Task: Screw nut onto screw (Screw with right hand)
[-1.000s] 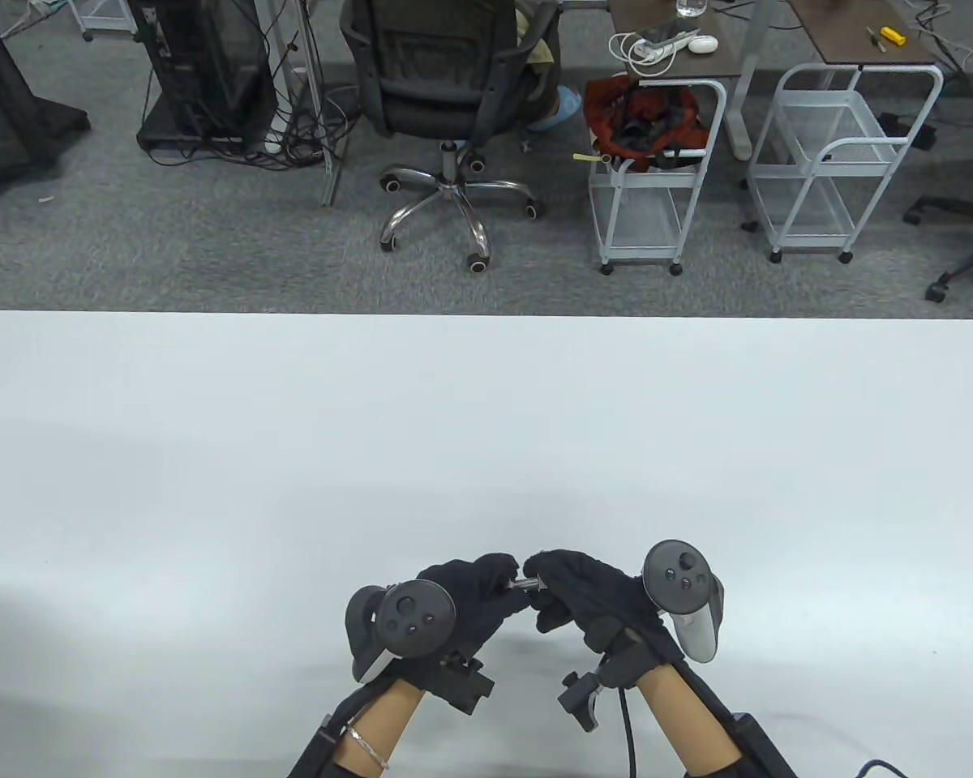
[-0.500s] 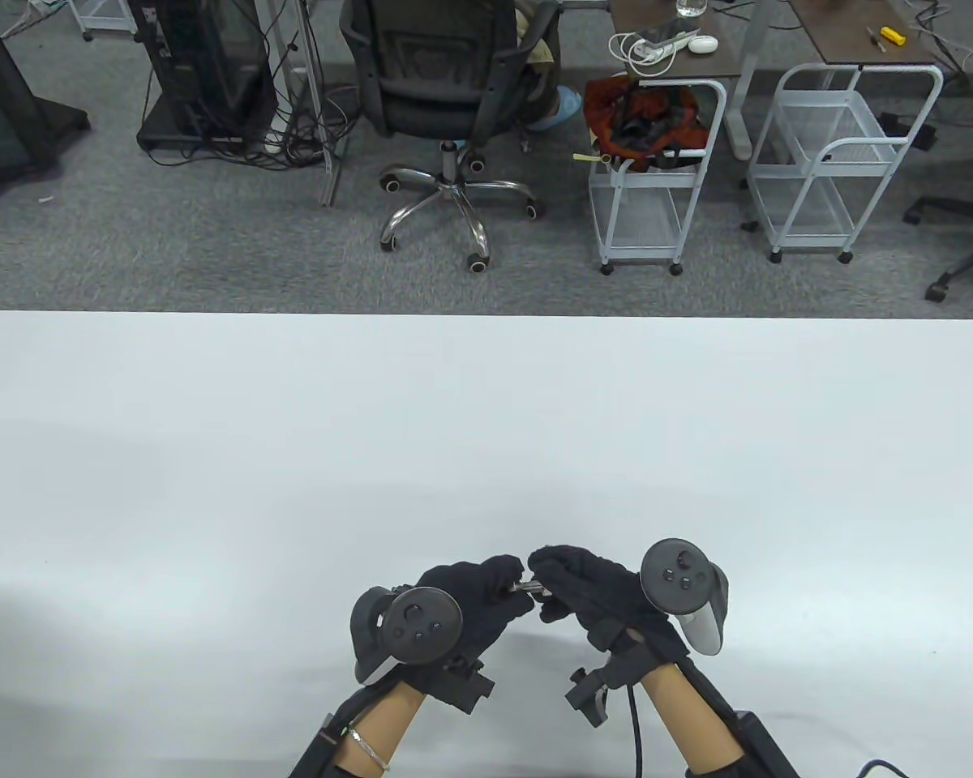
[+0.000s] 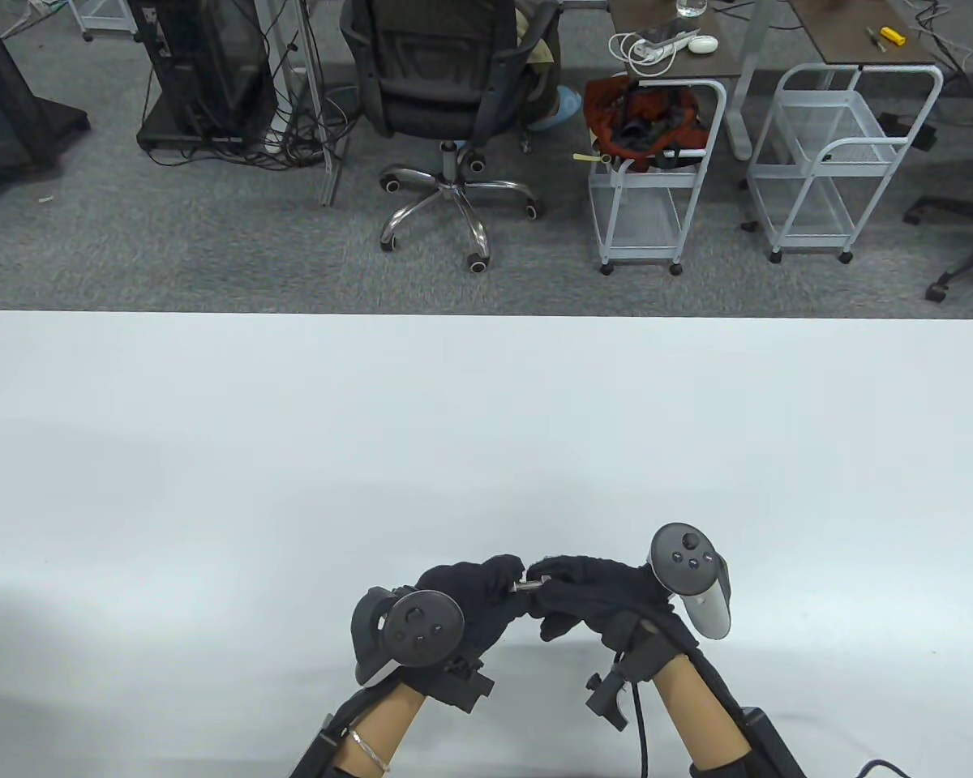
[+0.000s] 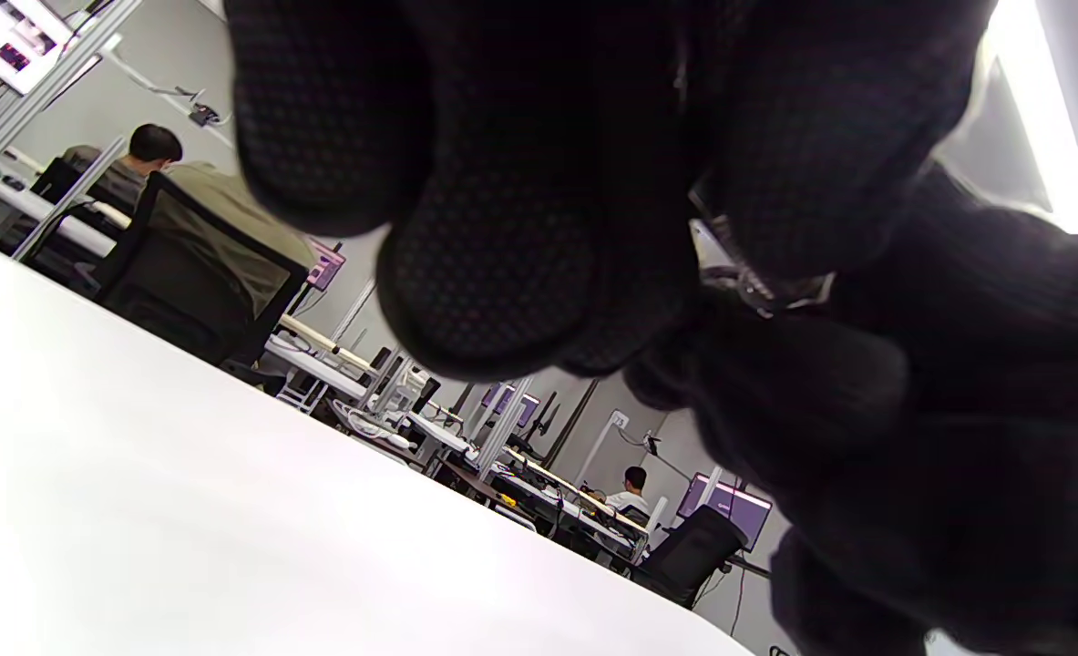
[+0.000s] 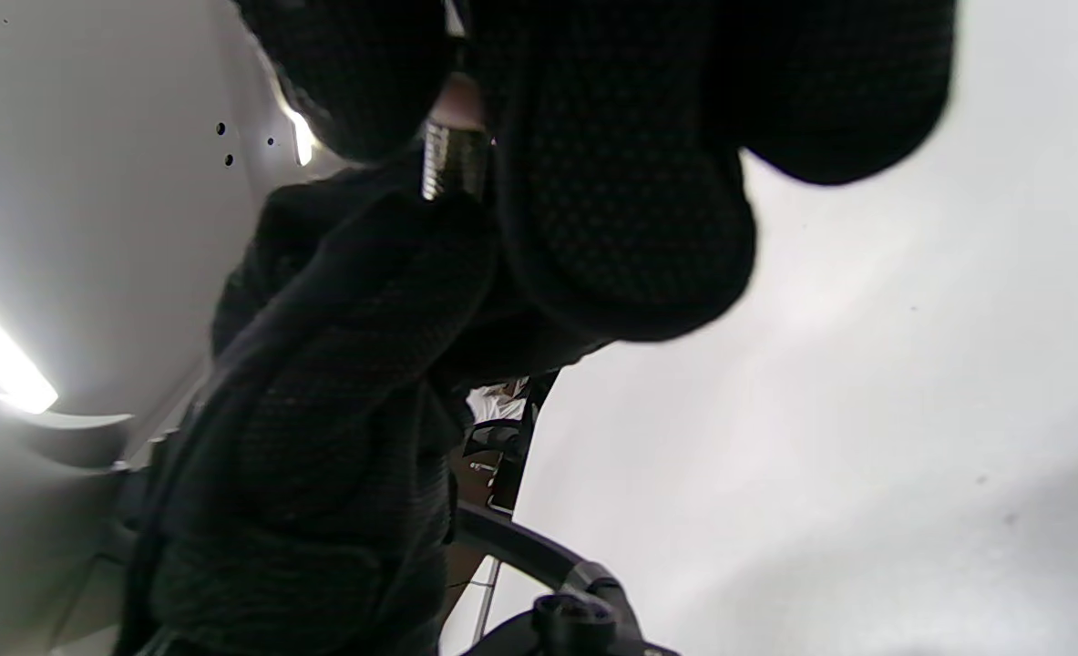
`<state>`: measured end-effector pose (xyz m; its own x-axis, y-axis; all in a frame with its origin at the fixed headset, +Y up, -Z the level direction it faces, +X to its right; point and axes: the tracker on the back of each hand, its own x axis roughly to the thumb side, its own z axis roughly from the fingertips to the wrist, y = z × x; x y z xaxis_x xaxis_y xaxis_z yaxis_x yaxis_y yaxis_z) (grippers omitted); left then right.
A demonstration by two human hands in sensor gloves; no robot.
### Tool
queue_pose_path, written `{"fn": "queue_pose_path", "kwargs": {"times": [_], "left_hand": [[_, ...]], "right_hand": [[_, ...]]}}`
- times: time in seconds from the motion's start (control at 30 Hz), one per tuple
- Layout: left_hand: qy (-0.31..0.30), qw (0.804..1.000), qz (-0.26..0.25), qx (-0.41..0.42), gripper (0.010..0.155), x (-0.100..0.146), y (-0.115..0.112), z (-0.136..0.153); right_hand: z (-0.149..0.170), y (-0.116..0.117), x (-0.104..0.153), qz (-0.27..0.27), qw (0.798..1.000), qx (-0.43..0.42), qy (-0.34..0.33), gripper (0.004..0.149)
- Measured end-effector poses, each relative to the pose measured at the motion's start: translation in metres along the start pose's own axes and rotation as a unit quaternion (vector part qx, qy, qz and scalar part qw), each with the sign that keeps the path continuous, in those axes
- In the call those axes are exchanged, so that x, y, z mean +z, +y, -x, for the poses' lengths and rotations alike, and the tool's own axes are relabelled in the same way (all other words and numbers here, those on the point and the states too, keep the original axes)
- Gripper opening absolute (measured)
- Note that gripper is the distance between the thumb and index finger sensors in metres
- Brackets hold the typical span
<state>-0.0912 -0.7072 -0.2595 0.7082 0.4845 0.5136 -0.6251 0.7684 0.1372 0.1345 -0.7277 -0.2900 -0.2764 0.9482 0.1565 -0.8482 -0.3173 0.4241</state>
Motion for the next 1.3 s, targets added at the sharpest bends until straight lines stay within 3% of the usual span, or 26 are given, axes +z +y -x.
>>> {"fn": "queue_pose_path", "kwargs": {"times": [0.17,0.3,0.47,0.87,1.1,1.3], "left_hand": [[0.003,1.000,-0.001,0.017,0.044,0.000,0.001,0.001],[0.010,1.000,0.003,0.024,0.044,0.000,-0.001,0.001],[0.019,1.000,-0.006,0.018,0.044,0.000,0.002,0.005],[0.010,0.999,0.001,0.044,0.044,0.000,0.002,0.003],[0.030,0.999,-0.008,0.035,0.044,0.000,0.004,0.006],[0.015,0.999,-0.007,0.042,0.045,0.000,0.004,0.004]], "right_hand": [[-0.004,0.004,0.004,0.049,0.996,0.076,0.003,0.058],[-0.011,0.004,0.004,0.078,0.995,0.056,-0.035,0.052],[-0.010,0.001,0.002,-0.037,0.999,0.019,-0.022,0.056],[-0.007,0.003,0.005,0.065,0.996,0.064,-0.017,0.057],[-0.010,0.002,0.002,-0.030,0.999,0.023,-0.033,0.055],[-0.005,0.003,0.003,0.021,0.999,0.045,-0.013,0.053]]}}
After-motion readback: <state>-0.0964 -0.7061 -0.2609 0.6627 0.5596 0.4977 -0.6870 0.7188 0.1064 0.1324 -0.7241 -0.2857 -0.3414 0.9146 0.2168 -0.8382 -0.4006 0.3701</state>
